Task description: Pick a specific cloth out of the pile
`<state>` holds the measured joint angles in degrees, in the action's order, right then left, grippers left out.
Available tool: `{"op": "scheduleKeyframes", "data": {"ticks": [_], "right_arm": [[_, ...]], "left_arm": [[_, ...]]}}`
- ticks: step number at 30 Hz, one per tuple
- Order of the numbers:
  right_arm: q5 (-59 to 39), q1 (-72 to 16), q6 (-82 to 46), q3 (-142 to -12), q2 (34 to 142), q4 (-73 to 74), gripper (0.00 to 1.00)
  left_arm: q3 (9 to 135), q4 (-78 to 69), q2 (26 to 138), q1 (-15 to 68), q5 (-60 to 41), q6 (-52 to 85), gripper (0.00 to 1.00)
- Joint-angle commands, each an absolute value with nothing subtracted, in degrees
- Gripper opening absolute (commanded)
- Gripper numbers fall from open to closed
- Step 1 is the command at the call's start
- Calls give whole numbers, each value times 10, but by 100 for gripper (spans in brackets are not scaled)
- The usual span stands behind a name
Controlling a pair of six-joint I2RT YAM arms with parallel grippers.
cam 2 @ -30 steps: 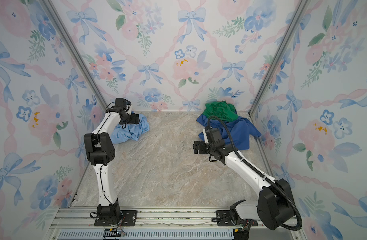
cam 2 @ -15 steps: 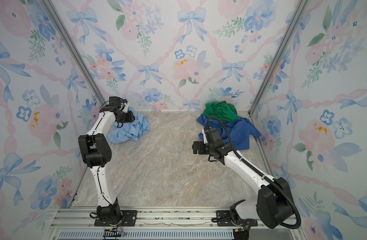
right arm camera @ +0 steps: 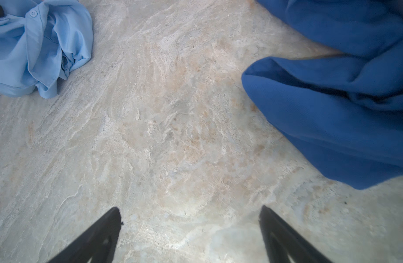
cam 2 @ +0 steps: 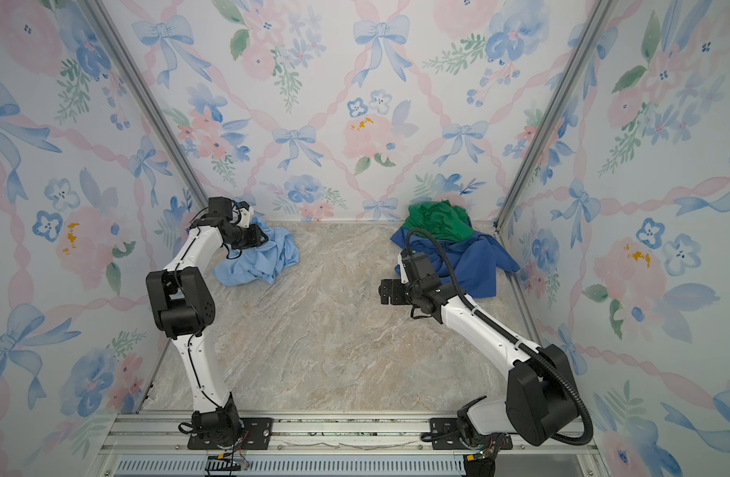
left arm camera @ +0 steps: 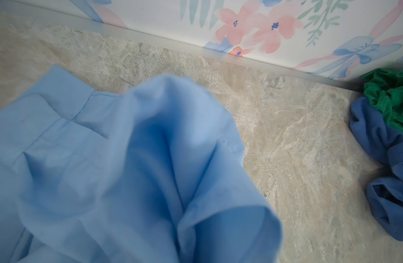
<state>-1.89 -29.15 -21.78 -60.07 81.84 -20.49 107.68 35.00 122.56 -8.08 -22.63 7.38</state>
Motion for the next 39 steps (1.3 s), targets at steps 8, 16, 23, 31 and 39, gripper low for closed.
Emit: {"op": "scheduleKeyframes", "data": {"ticks": [8, 16, 23, 31, 39], "right_arm": [[-70, -396, -208, -825, 1023, -116, 97], [-129, -438, -223, -1044, 1227, -12, 97], [-147, -449, -267, -1222, 1378, 35, 97], [-140, -454, -352, -1415, 1543, 48, 99], [-102, -472, -374, -1482, 1606, 2, 94]], "left_arm": [[982, 271, 1155, -90, -289, 94, 98], [924, 222, 1125, -95, -323, 129, 98], [879, 182, 1100, -105, -359, 147, 98], [862, 163, 1085, -110, -385, 165, 98], [857, 144, 1079, -115, -411, 184, 98]]}}
